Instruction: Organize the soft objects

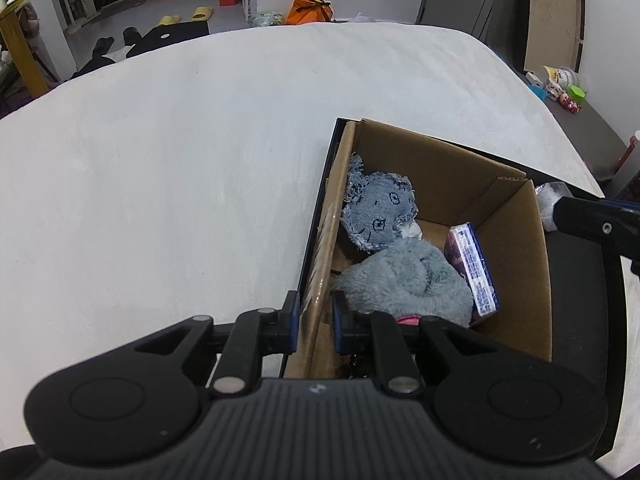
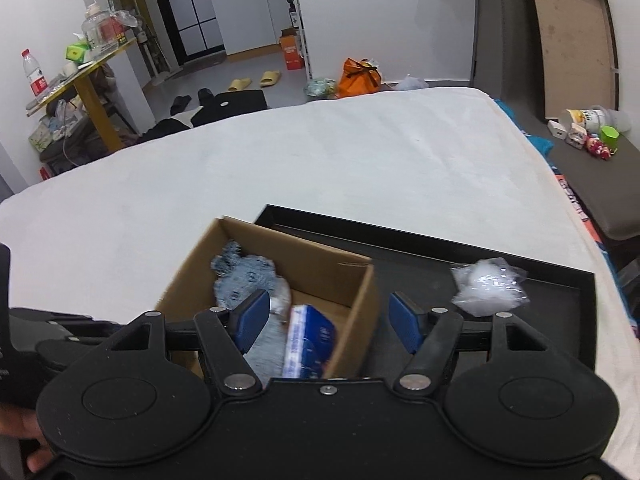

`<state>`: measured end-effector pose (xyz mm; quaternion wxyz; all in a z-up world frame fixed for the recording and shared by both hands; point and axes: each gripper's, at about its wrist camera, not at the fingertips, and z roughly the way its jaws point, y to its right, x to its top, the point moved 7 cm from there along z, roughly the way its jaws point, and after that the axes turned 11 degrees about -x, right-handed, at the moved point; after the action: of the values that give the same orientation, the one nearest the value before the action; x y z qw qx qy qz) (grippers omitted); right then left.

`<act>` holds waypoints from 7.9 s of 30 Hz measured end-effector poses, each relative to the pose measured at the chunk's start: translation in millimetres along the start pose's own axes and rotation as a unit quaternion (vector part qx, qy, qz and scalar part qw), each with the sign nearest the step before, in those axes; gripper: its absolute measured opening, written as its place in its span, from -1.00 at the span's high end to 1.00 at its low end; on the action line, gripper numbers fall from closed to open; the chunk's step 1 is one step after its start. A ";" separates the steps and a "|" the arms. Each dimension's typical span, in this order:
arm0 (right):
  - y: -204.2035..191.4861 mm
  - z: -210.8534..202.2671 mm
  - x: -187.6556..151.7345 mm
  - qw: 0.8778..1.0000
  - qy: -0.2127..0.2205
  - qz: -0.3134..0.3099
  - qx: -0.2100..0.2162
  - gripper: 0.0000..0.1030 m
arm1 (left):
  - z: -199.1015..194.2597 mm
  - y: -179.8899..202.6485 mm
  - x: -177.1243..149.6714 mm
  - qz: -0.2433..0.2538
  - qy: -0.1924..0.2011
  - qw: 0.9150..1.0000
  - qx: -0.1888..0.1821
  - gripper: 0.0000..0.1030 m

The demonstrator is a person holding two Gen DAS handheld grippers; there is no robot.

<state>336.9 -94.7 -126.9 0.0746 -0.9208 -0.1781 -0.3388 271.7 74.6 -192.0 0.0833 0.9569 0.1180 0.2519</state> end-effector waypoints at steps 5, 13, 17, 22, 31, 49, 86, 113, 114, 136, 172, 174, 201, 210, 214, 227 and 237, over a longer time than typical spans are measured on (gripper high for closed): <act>18.7 6.1 -1.2 1.000 -0.003 0.001 -0.009 -0.29 | 1.6 4.9 2.2 0.008 0.000 1.000 0.012 0.52; 61.4 31.6 -9.8 0.998 0.004 0.064 -0.023 -0.29 | -1.3 11.2 8.1 0.027 0.006 0.999 0.036 0.09; 85.9 46.1 -16.9 0.994 0.002 0.107 -0.032 -0.29 | 5.2 14.6 13.7 0.028 0.005 0.998 0.049 -0.04; 107.6 56.7 -20.6 0.990 0.005 0.135 -0.046 -0.35 | 11.3 19.4 19.6 0.031 0.003 0.998 0.056 -0.06; 131.7 81.3 -21.9 0.985 0.005 0.157 -0.064 -0.47 | 24.2 21.5 24.7 0.049 -0.007 0.996 0.078 -0.11; 125.2 123.0 -25.3 0.989 -0.012 0.129 -0.070 0.31 | 36.6 17.4 25.4 0.051 -0.023 0.994 0.089 -0.12; 76.0 16.9 -3.4 0.991 0.010 0.132 -0.016 0.51 | 19.7 11.4 -4.0 0.026 -0.021 0.999 0.034 -0.12; -20.2 -21.0 -30.7 0.994 -0.016 0.091 0.057 0.50 | 8.9 -19.5 -28.6 -0.016 -0.022 0.999 -0.032 0.74; -23.0 -22.5 -32.7 0.994 -0.017 0.093 0.063 0.50 | 8.8 -19.5 -28.8 -0.016 -0.022 0.999 -0.033 0.75; -14.5 -61.7 -61.8 0.986 -0.018 0.152 0.063 0.03 | -57.4 -2.8 -24.9 0.010 0.003 0.999 -0.031 0.38; 33.2 -181.5 -101.2 0.985 0.027 0.166 -0.025 -1.00 | -204.9 61.7 -75.9 0.095 0.079 0.991 -0.053 -0.97; 35.0 -187.0 -102.4 0.985 0.028 0.169 -0.027 -1.00 | -211.8 62.1 -77.0 0.097 0.087 0.990 -0.052 -0.97; 37.0 -248.4 -108.4 0.984 0.060 0.153 -0.071 -1.00 | -276.9 63.7 -92.3 0.102 0.130 0.984 -0.068 -0.97; 33.3 -255.8 -111.2 0.985 0.067 0.150 -0.061 -1.00 | -290.0 64.3 -98.9 0.108 0.136 0.982 -0.074 -0.97; 31.9 -258.6 -111.9 0.985 0.070 0.147 -0.053 -1.00 | -290.6 60.0 -101.2 0.101 0.137 0.983 -0.075 -0.97; 32.6 -258.1 -115.6 0.985 0.070 0.146 -0.051 -1.00 | -292.3 57.1 -105.0 0.100 0.137 0.983 -0.075 -0.97; 30.6 -254.1 -119.4 0.985 0.063 0.148 -0.059 -1.00 | -290.2 56.8 -105.4 0.101 0.136 0.983 -0.077 -0.97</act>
<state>112.2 -221.7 -12.1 0.0809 -0.9166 -0.0143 -0.3913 47.5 20.9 21.1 0.1143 0.9113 0.0117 0.3953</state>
